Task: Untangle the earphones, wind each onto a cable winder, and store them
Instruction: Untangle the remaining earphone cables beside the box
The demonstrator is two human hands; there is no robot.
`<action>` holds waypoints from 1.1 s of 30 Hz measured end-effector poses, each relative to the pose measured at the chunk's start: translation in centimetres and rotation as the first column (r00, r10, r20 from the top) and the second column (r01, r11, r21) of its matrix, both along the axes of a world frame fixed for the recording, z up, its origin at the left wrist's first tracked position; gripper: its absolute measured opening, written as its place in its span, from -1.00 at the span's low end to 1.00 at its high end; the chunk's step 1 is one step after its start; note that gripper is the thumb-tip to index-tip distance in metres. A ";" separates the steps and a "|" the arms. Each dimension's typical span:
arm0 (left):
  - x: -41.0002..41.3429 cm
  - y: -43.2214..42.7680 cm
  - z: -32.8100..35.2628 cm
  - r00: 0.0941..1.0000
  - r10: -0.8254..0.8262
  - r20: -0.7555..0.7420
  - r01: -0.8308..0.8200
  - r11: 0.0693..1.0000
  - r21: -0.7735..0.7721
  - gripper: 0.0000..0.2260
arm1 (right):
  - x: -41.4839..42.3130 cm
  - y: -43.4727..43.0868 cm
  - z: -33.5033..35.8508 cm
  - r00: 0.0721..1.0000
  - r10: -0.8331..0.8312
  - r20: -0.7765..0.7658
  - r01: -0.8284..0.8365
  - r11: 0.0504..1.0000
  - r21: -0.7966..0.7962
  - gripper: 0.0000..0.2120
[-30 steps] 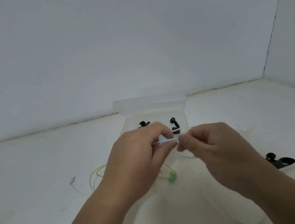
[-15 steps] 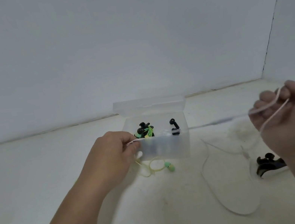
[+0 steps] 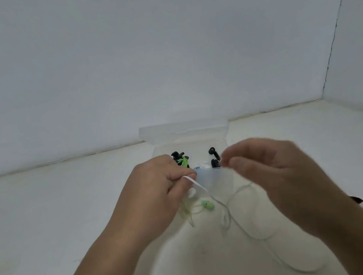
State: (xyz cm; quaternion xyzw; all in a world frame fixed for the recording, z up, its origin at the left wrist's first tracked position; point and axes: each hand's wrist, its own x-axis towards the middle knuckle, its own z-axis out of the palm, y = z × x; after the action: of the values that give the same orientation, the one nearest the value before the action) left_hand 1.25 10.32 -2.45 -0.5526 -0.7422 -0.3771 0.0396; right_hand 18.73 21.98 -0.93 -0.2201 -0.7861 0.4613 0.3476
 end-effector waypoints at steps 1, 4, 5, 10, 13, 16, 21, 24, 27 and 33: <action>0.2 0.1 -0.1 0.999 -0.016 -0.039 0.015 1.000 -0.016 -0.82 | -0.3 -0.6 -0.1 0.985 0.171 -0.002 -0.170 0.978 -0.120 -0.88; 0.6 0.4 -0.1 0.997 -0.034 -0.070 0.033 0.999 -0.022 -0.84 | -0.8 -1.6 -1.1 0.936 0.268 0.227 -0.249 0.962 -0.111 -0.87; 0.6 0.5 -0.1 0.999 -0.026 -0.039 0.026 1.000 -0.008 -0.88 | -1.1 -1.5 -1.2 0.949 0.212 0.235 -0.191 0.976 -0.106 -0.91; 0.9 0.1 0.4 0.960 -0.044 0.277 0.046 0.999 0.000 -0.77 | -0.6 0.2 -0.7 0.999 -0.002 -0.049 -0.015 0.938 -0.347 -0.69; 1.4 -0.1 1.1 0.890 -0.105 0.444 0.083 0.994 0.071 -0.81 | -0.5 0.7 -0.7 0.995 -0.043 -0.086 0.006 0.919 -0.393 -0.65; 1.5 -0.2 1.5 0.828 -0.147 0.542 0.052 0.981 0.187 -0.87 | -0.6 1.0 -0.9 0.994 -0.077 -0.077 0.035 0.894 -0.448 -0.64; 0.9 -0.1 2.1 0.592 -0.232 0.772 -0.085 0.934 0.346 -0.83 | -0.3 1.6 -0.9 0.989 -0.137 -0.046 0.097 0.864 -0.494 -0.67; 0.5 0.3 2.1 0.401 -0.142 0.905 -0.255 0.931 0.259 -0.84 | -0.1 1.8 -0.5 0.989 -0.079 -0.124 0.002 0.852 -0.524 -0.66; -0.1 0.2 1.8 0.381 0.036 0.924 -0.376 0.919 0.119 -0.81 | 0.2 1.6 0.1 0.966 0.003 -0.257 -0.145 0.833 -0.533 -0.63; -0.7 0.1 1.3 0.665 0.284 0.690 -0.442 0.895 0.057 -0.77 | 0.5 1.1 0.9 0.864 0.132 -0.486 -0.406 0.754 -0.517 -0.73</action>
State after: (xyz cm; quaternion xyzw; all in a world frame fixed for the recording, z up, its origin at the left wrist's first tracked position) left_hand 0.57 10.43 -1.19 -0.2129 -0.7555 -0.6127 -0.0920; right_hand 19.21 23.08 -0.04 -0.0960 -0.5274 0.7692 0.3477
